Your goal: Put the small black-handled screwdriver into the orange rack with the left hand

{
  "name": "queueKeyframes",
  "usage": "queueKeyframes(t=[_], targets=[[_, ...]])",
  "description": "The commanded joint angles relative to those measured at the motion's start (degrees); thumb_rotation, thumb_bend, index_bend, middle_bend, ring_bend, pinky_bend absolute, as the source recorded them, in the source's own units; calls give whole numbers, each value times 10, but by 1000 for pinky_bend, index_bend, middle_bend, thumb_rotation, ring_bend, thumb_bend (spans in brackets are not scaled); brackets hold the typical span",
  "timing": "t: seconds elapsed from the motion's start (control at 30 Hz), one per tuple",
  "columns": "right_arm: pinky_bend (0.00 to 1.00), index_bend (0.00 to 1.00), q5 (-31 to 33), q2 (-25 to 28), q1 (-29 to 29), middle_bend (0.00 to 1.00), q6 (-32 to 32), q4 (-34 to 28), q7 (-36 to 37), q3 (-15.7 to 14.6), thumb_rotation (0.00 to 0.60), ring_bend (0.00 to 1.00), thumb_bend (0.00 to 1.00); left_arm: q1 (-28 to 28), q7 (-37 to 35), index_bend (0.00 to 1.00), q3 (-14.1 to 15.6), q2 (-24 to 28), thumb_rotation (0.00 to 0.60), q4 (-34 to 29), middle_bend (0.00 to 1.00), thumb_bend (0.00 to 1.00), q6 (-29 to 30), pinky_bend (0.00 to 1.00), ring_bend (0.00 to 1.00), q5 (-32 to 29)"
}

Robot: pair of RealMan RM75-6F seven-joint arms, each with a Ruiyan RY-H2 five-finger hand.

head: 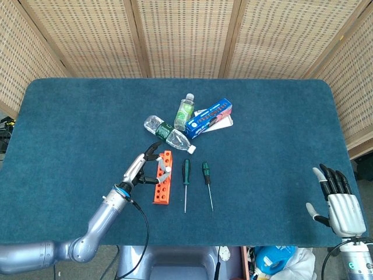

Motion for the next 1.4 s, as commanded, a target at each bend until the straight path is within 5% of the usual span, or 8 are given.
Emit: queueKeyframes(t=[0.03, 1.4], targets=[[0, 0, 1, 0, 0, 0, -1, 0, 1, 0, 600, 0, 282, -1, 7, 623, 2, 0, 600, -1, 53, 326, 1, 0, 0, -5], [0, 0, -2, 0, 0, 0, 2, 1, 2, 0, 600, 0, 282, 12, -12, 623, 5, 3, 600, 11, 52, 327, -13, 0, 0, 9]])
